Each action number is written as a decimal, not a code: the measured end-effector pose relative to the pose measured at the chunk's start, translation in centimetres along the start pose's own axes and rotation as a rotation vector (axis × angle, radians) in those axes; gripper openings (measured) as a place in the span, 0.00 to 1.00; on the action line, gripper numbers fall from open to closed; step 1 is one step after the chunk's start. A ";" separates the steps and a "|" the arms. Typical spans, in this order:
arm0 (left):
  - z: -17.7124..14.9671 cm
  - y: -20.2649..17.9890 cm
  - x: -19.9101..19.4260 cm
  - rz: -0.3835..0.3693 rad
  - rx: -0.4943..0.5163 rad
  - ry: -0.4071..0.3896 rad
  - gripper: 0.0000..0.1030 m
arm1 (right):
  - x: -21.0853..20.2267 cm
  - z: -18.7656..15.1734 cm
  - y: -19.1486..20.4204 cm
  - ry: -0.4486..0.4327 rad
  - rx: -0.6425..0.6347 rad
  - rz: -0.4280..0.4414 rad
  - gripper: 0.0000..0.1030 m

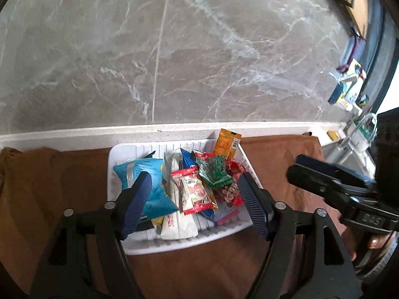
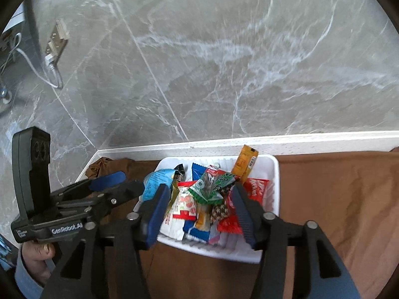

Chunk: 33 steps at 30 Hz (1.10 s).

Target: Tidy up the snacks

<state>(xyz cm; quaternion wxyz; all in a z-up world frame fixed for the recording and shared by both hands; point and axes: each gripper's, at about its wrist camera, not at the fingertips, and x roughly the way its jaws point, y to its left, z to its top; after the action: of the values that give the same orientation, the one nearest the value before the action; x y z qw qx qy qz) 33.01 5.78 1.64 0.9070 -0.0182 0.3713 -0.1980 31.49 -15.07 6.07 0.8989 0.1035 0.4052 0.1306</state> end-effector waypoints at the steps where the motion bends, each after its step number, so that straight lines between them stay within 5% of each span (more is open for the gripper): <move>1: -0.2 -0.5 -0.8 0.015 0.016 -0.011 0.73 | -1.0 -0.4 0.4 -0.017 -0.020 -0.018 0.68; 5: -0.8 -2.4 -3.3 0.057 0.075 -0.046 0.91 | -4.4 -1.8 1.4 -0.085 -0.075 -0.095 0.89; 9: -1.2 -4.2 -5.6 0.080 0.119 -0.076 0.94 | -7.3 -2.5 1.7 -0.131 -0.089 -0.149 1.00; 17: -2.4 -7.1 -8.9 0.089 0.187 -0.102 1.00 | -11.2 -3.6 2.5 -0.190 -0.130 -0.238 1.00; 33: -4.0 -9.1 -12.6 0.089 0.226 -0.131 1.00 | -14.9 -5.8 3.1 -0.216 -0.117 -0.266 1.00</move>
<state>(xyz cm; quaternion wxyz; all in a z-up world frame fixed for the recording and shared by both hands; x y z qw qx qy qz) 18.98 2.59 8.78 0.9334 0.0877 0.2871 -0.1965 17.17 -16.44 13.66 0.9510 0.0099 0.3081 0.0221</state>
